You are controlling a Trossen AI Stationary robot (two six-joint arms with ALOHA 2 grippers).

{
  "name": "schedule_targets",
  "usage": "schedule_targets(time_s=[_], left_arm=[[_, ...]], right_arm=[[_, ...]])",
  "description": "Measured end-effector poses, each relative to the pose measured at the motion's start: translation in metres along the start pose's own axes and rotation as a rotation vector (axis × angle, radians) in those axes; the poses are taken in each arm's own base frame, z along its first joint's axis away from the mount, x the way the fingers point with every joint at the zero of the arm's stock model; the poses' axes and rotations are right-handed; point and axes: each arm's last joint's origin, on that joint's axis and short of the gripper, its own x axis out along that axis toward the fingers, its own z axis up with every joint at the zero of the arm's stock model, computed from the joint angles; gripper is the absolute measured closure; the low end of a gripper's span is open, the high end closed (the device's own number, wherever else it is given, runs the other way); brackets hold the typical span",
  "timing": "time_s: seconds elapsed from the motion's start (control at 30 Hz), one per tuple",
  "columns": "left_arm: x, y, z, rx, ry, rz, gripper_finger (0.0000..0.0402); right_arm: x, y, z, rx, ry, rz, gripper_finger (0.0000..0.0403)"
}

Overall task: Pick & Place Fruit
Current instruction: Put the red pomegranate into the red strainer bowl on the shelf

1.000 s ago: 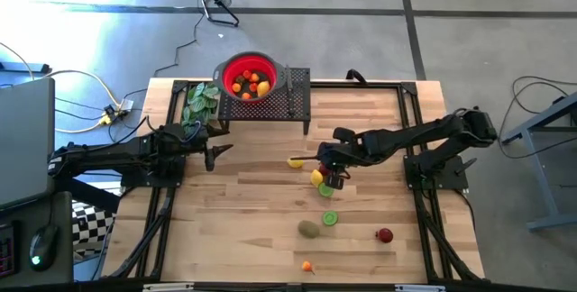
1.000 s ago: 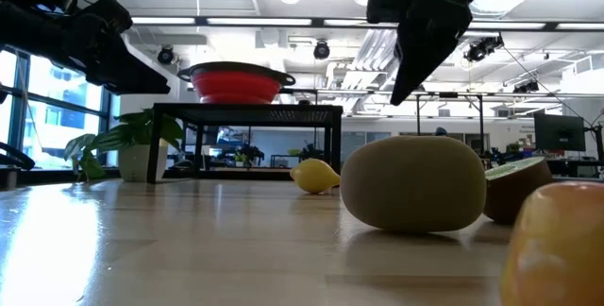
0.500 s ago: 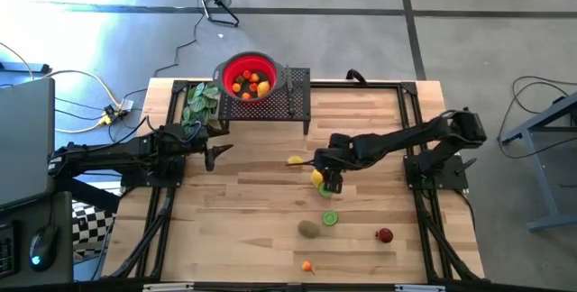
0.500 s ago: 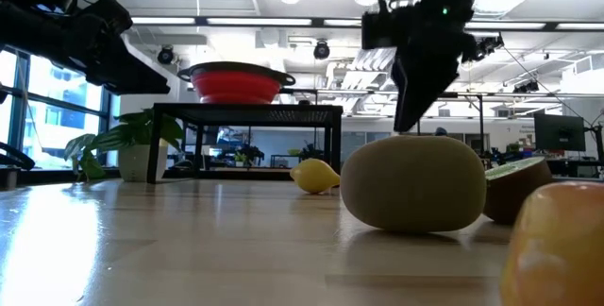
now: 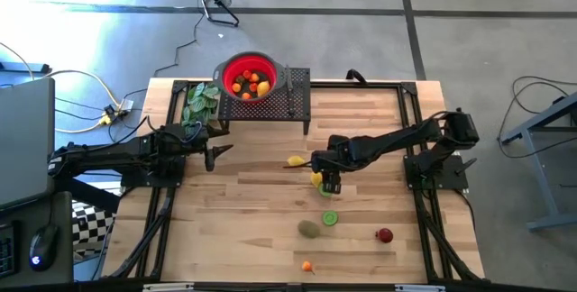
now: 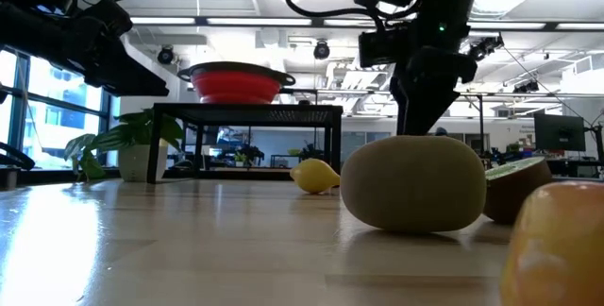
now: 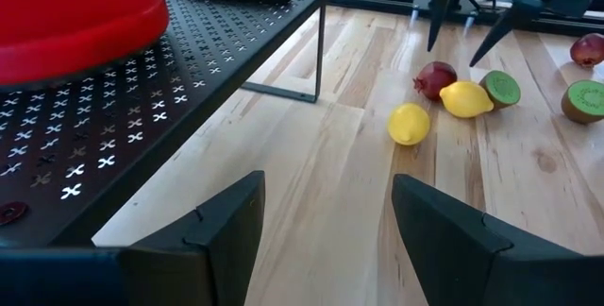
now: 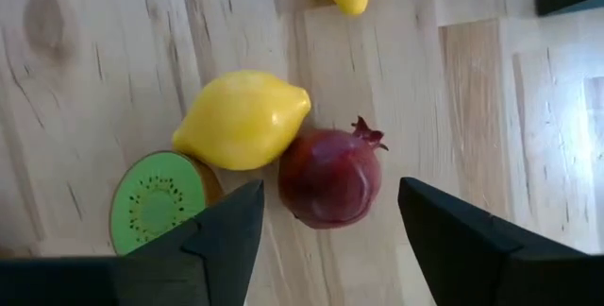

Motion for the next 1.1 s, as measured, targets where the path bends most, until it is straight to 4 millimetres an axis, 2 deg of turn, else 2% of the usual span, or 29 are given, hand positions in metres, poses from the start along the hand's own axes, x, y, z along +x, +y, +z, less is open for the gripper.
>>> schedule_targets(time_s=[0.37,0.93,1.1], left_arm=[[0.000,0.000,0.000,0.000,0.000,0.000,0.0174],[0.000,0.000,0.000,0.000,0.000,0.000,0.0174],[0.000,0.000,0.000,0.000,0.000,0.000,0.0174]], right_arm=[[0.016,0.001,-0.008,-0.027,-0.051,0.041,0.0162],[0.026,-0.006,-0.014,-0.009,-0.054,0.054,0.0162],[0.026,-0.006,-0.013,-0.031,-0.068,0.052,0.0143]])
